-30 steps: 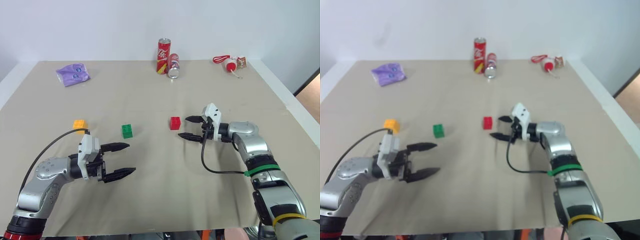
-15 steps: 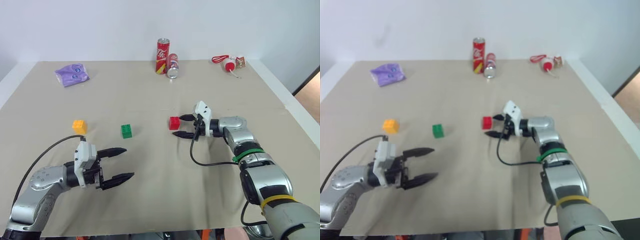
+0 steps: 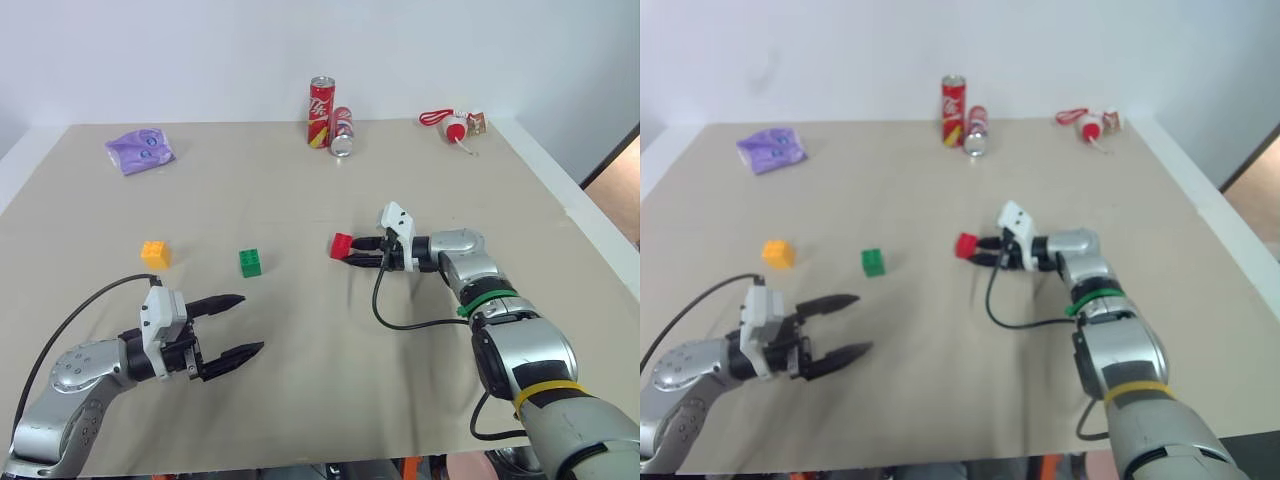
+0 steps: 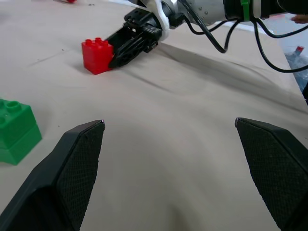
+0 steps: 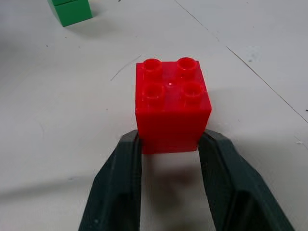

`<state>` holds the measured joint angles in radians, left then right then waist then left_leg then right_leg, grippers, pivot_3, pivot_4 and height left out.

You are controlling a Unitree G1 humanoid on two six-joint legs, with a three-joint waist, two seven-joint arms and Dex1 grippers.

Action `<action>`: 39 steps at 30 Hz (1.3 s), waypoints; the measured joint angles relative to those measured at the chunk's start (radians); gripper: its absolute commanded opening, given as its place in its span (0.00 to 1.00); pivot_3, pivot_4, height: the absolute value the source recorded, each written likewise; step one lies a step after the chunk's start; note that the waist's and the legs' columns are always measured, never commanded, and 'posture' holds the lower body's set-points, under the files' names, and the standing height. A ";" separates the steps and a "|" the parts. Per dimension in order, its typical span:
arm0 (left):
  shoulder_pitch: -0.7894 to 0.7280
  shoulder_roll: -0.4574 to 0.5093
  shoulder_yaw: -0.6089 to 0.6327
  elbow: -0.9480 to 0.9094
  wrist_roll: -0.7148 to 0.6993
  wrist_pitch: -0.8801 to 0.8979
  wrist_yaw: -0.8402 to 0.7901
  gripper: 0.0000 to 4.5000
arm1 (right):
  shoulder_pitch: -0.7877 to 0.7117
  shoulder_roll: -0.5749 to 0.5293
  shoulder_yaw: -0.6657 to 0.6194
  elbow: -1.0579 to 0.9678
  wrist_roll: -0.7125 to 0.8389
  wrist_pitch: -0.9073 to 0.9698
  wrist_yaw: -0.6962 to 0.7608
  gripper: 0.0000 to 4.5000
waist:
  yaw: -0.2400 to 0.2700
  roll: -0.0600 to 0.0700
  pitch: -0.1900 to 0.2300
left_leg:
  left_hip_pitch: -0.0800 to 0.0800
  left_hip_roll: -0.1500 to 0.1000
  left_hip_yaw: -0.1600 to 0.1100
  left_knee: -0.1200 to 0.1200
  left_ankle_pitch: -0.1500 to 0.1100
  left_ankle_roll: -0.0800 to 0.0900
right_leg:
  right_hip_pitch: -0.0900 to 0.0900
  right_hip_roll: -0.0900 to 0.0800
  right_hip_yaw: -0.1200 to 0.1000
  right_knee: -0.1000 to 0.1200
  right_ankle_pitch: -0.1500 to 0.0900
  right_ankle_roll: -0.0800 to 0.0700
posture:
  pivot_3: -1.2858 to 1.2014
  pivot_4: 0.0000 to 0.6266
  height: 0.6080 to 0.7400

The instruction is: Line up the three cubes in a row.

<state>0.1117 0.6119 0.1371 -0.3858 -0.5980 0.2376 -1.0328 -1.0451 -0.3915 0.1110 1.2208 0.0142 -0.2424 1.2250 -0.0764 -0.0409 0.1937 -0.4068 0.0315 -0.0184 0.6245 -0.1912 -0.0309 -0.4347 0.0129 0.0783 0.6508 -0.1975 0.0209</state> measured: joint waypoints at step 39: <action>-0.105 0.039 0.014 0.204 0.020 -0.110 -0.192 1.00 | 0.373 -0.137 0.107 -0.671 0.159 0.179 0.216 0.25 | -0.001 0.001 0.000 | 0.001 0.000 0.000 0.004 0.002 0.001 | 0.000 0.000 0.000 0.003 0.001 -0.003 | 0.52 0.24 1.00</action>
<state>0.0065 0.6508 0.1513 -0.1814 -0.5783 0.1278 -1.2251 -0.6720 -0.5287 0.2176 0.5499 0.1729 -0.0638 1.4412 -0.0770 -0.0403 0.1939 -0.4061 0.0314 -0.0182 0.6283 -0.1890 -0.0299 -0.4346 0.0131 0.0780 0.6533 -0.1968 0.0183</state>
